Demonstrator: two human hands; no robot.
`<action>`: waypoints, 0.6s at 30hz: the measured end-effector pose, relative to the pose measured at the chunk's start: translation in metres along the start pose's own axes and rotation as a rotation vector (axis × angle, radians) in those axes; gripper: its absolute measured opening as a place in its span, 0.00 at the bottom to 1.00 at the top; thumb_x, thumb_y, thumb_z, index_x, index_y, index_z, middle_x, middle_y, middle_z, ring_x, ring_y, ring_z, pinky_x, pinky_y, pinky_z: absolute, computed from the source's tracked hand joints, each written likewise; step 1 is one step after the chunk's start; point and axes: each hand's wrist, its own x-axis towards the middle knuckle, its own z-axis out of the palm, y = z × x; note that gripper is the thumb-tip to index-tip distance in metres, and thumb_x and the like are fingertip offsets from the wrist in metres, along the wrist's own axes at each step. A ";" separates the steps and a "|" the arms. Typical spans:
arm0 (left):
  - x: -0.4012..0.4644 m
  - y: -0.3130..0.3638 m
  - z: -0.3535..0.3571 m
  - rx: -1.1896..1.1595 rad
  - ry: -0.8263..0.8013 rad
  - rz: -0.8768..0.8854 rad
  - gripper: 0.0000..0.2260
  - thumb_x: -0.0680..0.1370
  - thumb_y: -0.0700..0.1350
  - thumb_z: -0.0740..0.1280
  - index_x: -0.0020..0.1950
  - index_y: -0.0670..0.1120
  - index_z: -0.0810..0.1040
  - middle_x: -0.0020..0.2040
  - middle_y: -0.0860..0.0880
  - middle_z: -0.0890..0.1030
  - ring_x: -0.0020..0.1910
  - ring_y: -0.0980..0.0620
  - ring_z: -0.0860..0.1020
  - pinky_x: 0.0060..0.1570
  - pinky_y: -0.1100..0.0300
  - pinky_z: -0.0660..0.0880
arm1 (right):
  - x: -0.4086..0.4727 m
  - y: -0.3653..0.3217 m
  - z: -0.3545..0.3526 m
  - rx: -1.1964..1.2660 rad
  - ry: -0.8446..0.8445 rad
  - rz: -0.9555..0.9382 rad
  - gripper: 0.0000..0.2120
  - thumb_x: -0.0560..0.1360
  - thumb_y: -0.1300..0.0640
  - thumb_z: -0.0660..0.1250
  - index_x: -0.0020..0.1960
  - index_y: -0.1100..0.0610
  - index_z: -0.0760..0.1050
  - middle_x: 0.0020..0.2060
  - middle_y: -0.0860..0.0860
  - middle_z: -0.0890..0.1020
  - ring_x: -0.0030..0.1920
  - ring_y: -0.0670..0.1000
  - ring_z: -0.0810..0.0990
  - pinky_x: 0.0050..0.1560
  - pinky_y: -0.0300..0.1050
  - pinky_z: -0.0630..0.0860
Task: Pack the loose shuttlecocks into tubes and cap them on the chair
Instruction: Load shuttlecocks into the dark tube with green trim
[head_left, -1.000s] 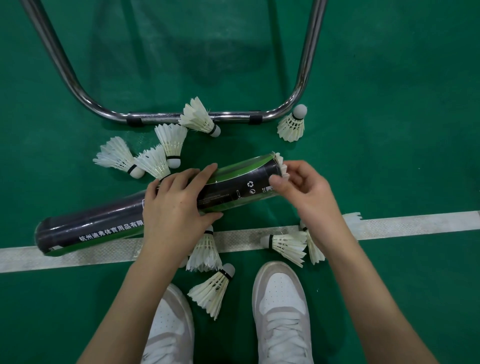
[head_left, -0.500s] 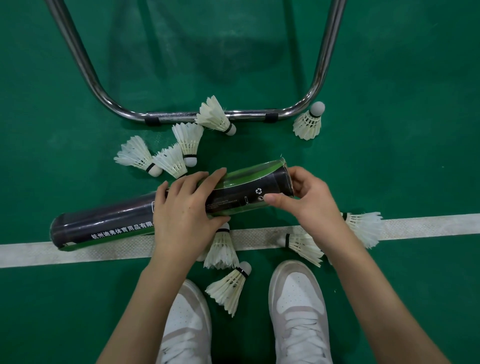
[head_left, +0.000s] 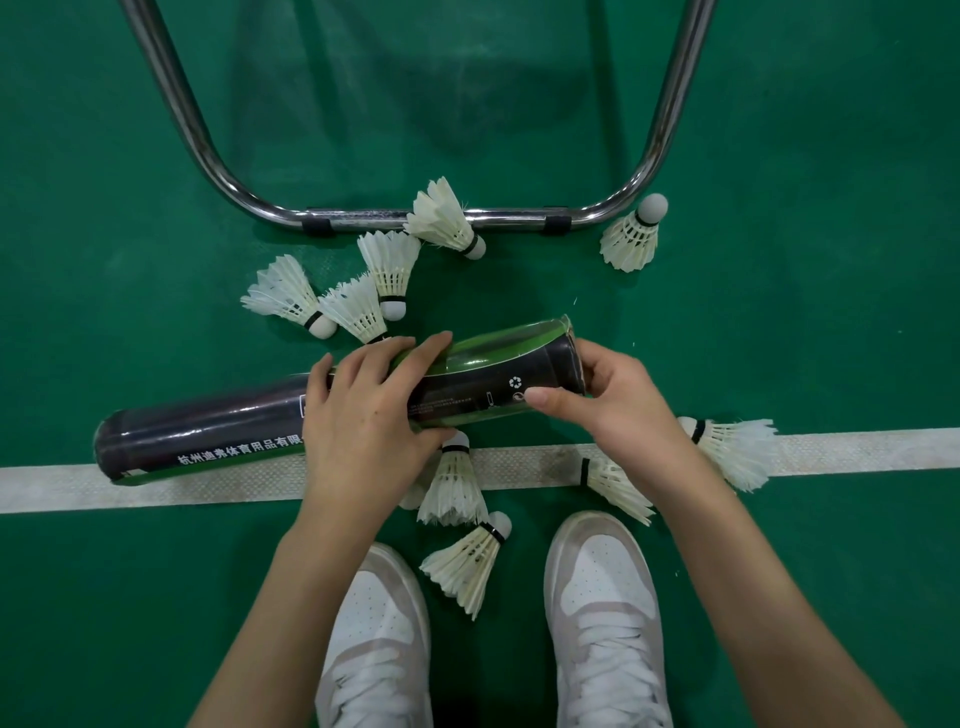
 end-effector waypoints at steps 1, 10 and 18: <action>-0.001 -0.001 0.000 -0.003 -0.002 -0.004 0.38 0.60 0.53 0.79 0.69 0.54 0.70 0.60 0.47 0.77 0.60 0.43 0.75 0.63 0.38 0.65 | 0.000 0.000 0.001 0.018 -0.017 0.010 0.14 0.70 0.67 0.70 0.54 0.55 0.77 0.49 0.48 0.83 0.49 0.44 0.82 0.50 0.32 0.75; -0.001 -0.006 0.001 -0.002 -0.016 -0.020 0.39 0.61 0.51 0.80 0.69 0.55 0.69 0.61 0.47 0.77 0.60 0.42 0.74 0.64 0.38 0.64 | 0.002 -0.003 0.000 -0.070 -0.111 -0.006 0.14 0.74 0.66 0.66 0.57 0.53 0.73 0.50 0.44 0.81 0.50 0.39 0.80 0.52 0.29 0.72; 0.008 -0.009 0.001 -0.007 -0.017 -0.033 0.39 0.62 0.51 0.79 0.70 0.55 0.68 0.62 0.46 0.77 0.61 0.41 0.73 0.65 0.38 0.63 | 0.011 -0.007 -0.027 -0.153 0.024 -0.063 0.14 0.72 0.61 0.69 0.57 0.56 0.75 0.48 0.47 0.82 0.49 0.41 0.80 0.53 0.32 0.73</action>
